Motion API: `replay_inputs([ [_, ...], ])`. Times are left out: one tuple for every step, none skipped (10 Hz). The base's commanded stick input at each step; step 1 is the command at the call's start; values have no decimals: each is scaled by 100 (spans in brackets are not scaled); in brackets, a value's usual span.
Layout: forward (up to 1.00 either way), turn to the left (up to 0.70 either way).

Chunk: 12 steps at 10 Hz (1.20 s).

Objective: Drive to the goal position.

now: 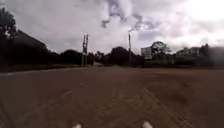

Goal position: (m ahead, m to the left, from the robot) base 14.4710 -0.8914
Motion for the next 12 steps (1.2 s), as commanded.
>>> replay_inputs([
  [50, 0],
  [50, 0],
  [50, -31],
  [50, -40],
  [50, -49],
  [50, -43],
  [50, -36],
  [50, 0],
  [50, 0],
  [50, 0],
  [50, 0],
  [50, 0],
])
